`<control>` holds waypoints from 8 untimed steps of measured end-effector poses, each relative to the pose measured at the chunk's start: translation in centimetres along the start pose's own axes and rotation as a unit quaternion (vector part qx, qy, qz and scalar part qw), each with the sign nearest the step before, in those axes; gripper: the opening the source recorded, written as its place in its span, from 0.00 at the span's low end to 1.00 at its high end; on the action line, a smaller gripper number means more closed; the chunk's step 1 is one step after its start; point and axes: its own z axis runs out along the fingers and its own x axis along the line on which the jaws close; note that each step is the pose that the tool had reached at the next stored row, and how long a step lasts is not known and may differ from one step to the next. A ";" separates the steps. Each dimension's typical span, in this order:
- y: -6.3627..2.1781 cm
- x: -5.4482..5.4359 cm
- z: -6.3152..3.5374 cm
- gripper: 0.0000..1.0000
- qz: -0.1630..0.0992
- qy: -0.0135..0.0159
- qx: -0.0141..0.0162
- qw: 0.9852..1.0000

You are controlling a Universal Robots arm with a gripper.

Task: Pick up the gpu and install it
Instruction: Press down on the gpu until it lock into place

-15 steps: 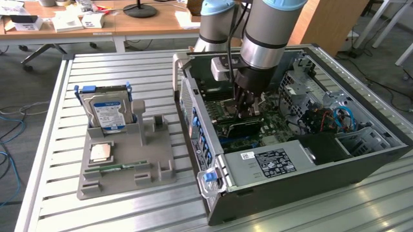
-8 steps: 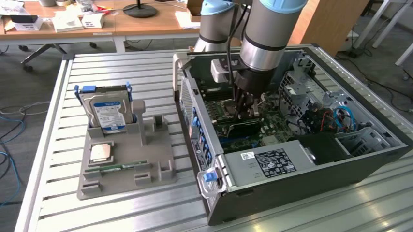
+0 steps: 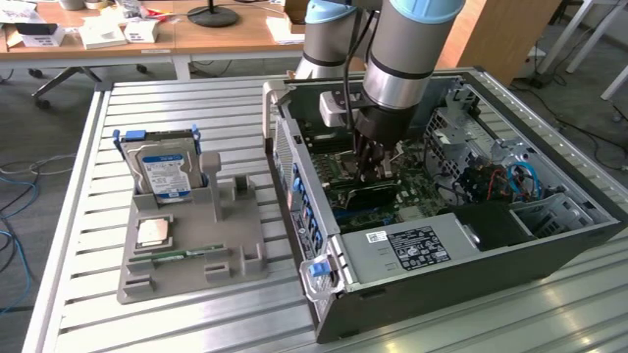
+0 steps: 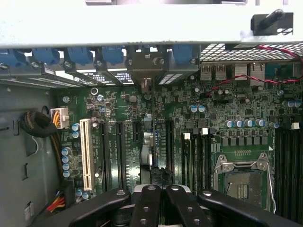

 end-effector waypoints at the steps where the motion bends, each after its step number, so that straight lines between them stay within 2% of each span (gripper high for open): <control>1: 0.00 0.0 0.00 0.11 0.000 0.000 0.000 1.000; 8: 0.00 0.0 0.10 0.11 0.000 0.000 0.000 1.000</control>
